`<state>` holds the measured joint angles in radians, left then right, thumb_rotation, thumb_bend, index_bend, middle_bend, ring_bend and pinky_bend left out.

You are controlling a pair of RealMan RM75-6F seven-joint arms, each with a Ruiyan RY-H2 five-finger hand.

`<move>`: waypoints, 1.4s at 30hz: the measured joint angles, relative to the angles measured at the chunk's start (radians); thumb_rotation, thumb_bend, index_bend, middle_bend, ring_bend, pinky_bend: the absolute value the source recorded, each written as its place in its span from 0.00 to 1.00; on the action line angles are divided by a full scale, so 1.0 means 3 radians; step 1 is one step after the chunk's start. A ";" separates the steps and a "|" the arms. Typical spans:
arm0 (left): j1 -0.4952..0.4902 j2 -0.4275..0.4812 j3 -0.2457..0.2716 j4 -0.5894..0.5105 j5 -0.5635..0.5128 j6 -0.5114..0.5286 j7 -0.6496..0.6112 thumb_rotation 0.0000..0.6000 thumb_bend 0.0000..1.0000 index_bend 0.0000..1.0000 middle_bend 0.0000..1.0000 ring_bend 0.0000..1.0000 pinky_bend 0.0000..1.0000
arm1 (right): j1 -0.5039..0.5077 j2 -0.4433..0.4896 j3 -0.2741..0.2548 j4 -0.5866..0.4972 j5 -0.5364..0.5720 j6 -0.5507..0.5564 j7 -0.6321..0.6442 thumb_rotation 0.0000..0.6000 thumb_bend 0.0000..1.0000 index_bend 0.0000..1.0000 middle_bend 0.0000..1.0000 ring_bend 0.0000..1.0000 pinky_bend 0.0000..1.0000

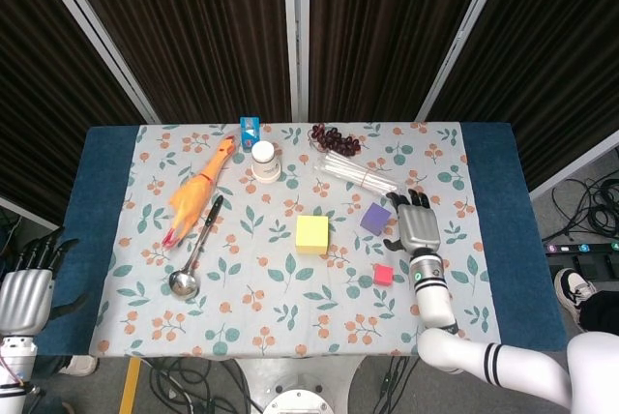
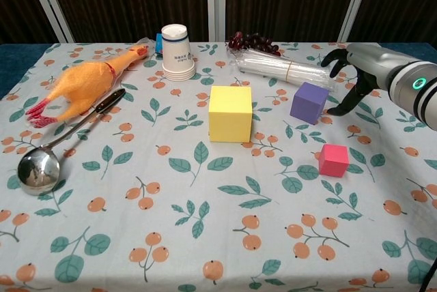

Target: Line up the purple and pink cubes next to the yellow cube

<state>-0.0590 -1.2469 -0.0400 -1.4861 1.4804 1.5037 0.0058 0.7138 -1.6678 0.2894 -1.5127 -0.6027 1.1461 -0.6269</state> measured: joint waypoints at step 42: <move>-0.0002 0.0007 0.0001 0.0016 -0.0065 -0.0064 0.0009 1.00 0.02 0.24 0.17 0.12 0.12 | 0.0356 -0.0268 0.0139 0.0732 0.0514 -0.0375 -0.0266 1.00 0.18 0.30 0.24 0.07 0.00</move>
<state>-0.0594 -1.2447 -0.0396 -1.4814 1.4608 1.4844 0.0085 0.8205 -1.7483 0.3309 -1.2932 -0.4484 1.0335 -0.7067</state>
